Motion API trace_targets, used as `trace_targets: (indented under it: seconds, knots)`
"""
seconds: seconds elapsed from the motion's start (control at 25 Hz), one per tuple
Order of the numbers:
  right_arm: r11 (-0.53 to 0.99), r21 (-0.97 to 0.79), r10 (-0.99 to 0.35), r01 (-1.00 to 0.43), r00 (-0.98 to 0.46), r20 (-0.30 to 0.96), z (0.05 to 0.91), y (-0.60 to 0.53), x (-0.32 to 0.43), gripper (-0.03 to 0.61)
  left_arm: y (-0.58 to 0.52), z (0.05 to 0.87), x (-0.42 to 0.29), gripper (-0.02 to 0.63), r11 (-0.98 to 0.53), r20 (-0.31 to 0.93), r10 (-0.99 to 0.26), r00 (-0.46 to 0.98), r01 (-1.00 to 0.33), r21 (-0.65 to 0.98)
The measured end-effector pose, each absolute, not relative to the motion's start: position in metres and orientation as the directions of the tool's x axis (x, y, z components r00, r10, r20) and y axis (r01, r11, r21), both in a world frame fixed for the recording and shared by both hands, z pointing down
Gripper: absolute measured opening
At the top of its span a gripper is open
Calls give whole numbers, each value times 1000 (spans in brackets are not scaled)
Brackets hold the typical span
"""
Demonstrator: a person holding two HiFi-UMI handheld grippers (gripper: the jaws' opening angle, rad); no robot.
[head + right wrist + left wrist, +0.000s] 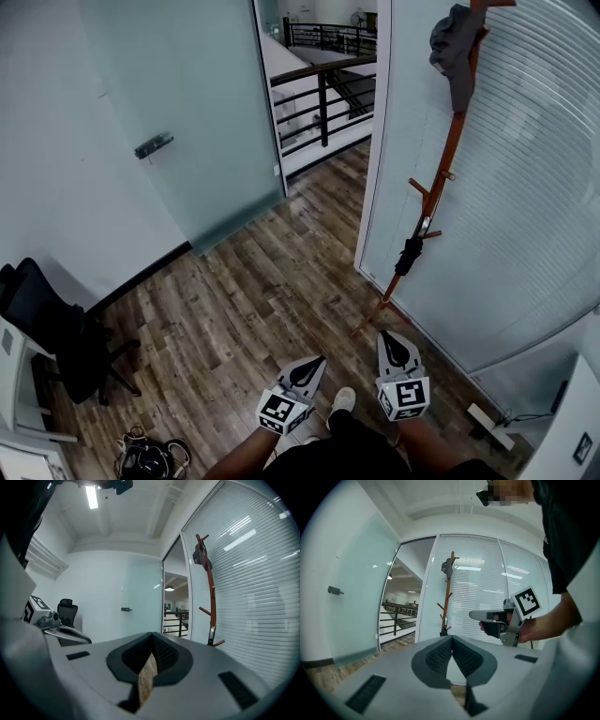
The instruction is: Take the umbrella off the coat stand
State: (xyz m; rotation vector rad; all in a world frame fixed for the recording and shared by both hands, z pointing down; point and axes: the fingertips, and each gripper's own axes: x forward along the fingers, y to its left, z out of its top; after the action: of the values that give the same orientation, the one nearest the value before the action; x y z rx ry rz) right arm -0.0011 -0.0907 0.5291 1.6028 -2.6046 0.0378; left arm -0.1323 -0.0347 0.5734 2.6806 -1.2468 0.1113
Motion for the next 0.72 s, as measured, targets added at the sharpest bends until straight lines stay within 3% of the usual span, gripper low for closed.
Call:
trace_targets:
  seconds: [0.72]
  knots:
    - [450, -12, -888, -893, -449, 102, 528, -232, 42, 6, -175, 550, -100, 14, -614, 135, -771, 623, -783, 101]
